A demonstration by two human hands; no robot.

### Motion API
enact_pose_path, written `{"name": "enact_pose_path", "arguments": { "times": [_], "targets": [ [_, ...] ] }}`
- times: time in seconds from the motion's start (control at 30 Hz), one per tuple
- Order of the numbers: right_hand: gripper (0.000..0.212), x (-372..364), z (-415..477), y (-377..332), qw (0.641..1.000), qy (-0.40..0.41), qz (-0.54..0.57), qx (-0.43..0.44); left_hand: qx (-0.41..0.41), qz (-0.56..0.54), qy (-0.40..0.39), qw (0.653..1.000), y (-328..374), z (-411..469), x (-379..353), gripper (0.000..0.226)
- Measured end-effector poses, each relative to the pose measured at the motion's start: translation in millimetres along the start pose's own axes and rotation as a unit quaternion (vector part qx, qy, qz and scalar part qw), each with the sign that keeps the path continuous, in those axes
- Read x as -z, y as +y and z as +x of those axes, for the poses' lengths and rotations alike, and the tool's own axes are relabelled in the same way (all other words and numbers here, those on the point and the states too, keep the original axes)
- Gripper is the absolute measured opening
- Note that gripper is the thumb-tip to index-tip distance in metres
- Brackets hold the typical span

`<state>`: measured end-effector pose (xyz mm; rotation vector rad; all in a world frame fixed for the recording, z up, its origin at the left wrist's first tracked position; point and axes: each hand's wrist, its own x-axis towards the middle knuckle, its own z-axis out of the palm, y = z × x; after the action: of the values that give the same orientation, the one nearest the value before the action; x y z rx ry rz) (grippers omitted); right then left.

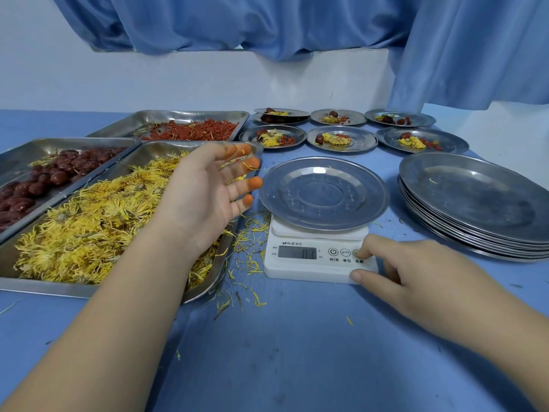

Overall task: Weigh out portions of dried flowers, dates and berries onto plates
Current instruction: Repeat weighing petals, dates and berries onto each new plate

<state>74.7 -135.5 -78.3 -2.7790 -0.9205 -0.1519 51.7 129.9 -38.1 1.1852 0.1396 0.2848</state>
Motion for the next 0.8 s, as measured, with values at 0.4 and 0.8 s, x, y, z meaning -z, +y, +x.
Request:
{"name": "enact_pose_path", "arguments": {
  "times": [0.4,0.8],
  "targets": [
    [0.032,-6,1,-2,0.999,0.026,0.026,0.011,-0.024,0.064,-0.030,0.997,-3,-10,-17,0.016],
    [0.034,23,43,-34,0.934,0.288,0.213,0.001,-0.209,0.448,-0.033,0.868,-29,-11,-20,0.012]
  ]
}}
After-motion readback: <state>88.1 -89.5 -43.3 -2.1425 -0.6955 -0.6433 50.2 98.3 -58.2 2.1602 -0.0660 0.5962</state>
